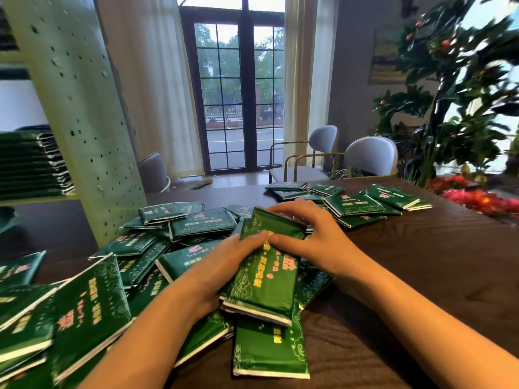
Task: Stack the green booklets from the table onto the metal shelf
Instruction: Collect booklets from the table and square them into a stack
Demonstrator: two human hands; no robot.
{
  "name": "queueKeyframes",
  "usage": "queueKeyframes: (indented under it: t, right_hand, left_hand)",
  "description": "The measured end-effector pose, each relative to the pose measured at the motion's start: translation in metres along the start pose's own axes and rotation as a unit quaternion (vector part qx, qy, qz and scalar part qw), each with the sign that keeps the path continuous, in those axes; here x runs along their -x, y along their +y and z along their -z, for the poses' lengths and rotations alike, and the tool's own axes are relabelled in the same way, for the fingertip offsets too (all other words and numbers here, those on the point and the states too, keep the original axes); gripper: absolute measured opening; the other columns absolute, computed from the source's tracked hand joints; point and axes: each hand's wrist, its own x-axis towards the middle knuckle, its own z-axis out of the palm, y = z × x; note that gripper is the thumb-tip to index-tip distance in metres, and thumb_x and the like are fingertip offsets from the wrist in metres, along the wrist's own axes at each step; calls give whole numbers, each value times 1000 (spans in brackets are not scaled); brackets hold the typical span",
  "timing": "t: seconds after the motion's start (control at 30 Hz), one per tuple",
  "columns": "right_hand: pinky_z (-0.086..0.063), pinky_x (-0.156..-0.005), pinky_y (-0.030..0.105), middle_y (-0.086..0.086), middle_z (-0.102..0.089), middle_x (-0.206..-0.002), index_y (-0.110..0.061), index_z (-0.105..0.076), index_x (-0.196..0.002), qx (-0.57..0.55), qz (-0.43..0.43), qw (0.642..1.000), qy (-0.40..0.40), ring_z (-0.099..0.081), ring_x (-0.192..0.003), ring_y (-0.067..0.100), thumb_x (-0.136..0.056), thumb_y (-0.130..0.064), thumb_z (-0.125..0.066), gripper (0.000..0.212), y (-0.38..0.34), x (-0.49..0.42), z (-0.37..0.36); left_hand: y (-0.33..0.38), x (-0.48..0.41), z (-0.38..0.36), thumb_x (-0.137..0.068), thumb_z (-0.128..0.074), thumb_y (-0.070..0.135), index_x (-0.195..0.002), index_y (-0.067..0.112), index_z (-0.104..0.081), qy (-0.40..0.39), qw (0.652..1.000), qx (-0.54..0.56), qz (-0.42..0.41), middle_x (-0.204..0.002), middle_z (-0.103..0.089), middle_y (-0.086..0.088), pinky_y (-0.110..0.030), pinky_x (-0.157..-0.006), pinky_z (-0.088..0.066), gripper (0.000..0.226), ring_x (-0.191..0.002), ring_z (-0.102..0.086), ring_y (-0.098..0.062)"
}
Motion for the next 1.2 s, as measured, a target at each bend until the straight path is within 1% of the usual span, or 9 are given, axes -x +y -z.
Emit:
queueKeyframes:
  t: [0.1, 0.2, 0.3, 0.43, 0.57, 0.77, 0.93, 1.07, 1.2]
  right_hand:
    - [-36, -88, 12, -11, -51, -100, -45, -55, -113, 10, 14, 1000, -6, -47, -102, 1, -84, -35, -62, 31, -1, 1, -5]
    - [-39, -88, 12, -3, -54, -107, -32, -54, -123, -65, -41, 996, 51, -50, -98, -2, -100, -26, -42, 26, 3, -1, -5]
    - [-40, -84, 18, -2, -59, -106, -22, -56, -122, -17, -102, 991, 81, -53, -95, -3, -101, -20, -38, 27, 15, -4, 2]
    - [-34, -108, 42, 1, -48, -139, -22, -44, -138, 161, -147, 976, -26, -38, -131, 21, -91, -33, -58, 50, 42, -2, 7]
    - [-21, -115, 41, -1, -27, -155, -26, -22, -150, 243, -185, 945, -116, -18, -143, 21, -88, -50, -57, 75, 48, 0, 1]
    - [-31, -107, 44, 3, -41, -135, -26, -34, -144, 319, -171, 926, -106, -33, -128, 23, -84, -57, -57, 72, 37, -2, 5]
    - [-37, -101, 40, 0, -41, -133, -28, -52, -121, 337, -150, 924, -102, -41, -119, 24, -80, -60, -60, 52, 32, 1, 6]
    - [-38, -89, 35, -1, -58, -124, -24, -46, -120, 412, -116, 900, -84, -47, -110, 23, -82, -63, -56, 55, 28, -1, 4]
    - [-34, -90, 35, -3, -61, -121, -23, -47, -124, 463, -54, 882, -64, -47, -111, 23, -87, -58, -53, 51, 28, -3, 5]
  left_hand:
    - [-2, -2, 1, -79, -65, 24, -112, 8, -60, 30, 999, -37, -22, -89, -74, -14, -30, -64, -60, 37, -69, -71, -21]
    - [1, -3, 2, -91, -57, 18, -102, 6, -61, 82, 996, -3, -31, -74, -73, -10, -26, -54, -58, 17, -57, -69, -18]
    - [4, -4, 8, -92, -55, 21, -93, 7, -61, 136, 988, 59, -37, -65, -70, -9, -28, -50, -57, 15, -51, -67, -18]
    - [9, -4, 16, -92, -53, 25, -91, 11, -59, 190, 970, 147, -40, -61, -69, -8, -36, -45, -55, 16, -47, -66, -21]
    - [9, -3, 19, -93, -50, 28, -85, 15, -59, 209, 960, 175, -55, -58, -67, -4, -33, -52, -54, 18, -46, -65, -20]
    - [9, -1, 16, -92, -51, 29, -82, 15, -58, 218, 959, 170, -62, -56, -67, -4, -38, -64, -49, 19, -46, -64, -20]
    - [9, 0, 14, -92, -52, 29, -80, 15, -59, 216, 961, 163, -55, -56, -66, -4, -38, -65, -49, 19, -45, -64, -20]
    - [9, 0, 14, -92, -53, 29, -80, 15, -59, 217, 962, 156, -53, -56, -66, -4, -37, -64, -49, 20, -45, -64, -20]
    - [8, 0, 14, -91, -53, 29, -81, 15, -59, 217, 963, 151, -52, -56, -66, -4, -37, -64, -49, 19, -46, -64, -21]
